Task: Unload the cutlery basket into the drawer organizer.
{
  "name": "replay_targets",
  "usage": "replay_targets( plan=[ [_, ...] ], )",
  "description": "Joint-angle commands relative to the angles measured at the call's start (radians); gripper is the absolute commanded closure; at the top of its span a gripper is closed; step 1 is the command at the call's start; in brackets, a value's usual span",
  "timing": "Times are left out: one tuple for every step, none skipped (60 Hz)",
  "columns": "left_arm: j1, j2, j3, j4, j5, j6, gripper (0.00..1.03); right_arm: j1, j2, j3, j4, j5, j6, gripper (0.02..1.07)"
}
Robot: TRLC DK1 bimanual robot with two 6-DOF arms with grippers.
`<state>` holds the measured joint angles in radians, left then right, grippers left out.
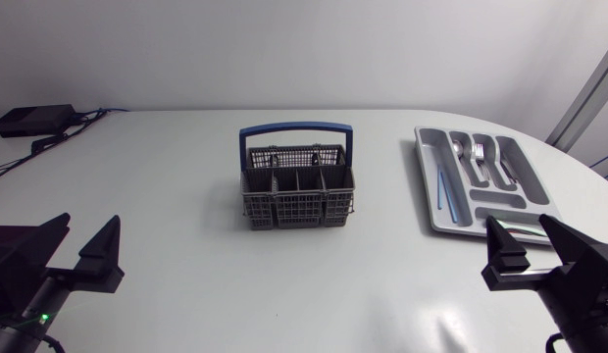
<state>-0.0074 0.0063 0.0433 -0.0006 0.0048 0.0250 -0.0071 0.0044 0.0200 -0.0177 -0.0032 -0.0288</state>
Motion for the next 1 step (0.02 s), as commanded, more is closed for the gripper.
replay_targets(
  plan=[
    [0.007,-0.006,-0.043,0.001,-0.005,-0.025,0.08,0.007,-0.004,-0.02,0.018,0.003,0.029,0.07]
  ],
)
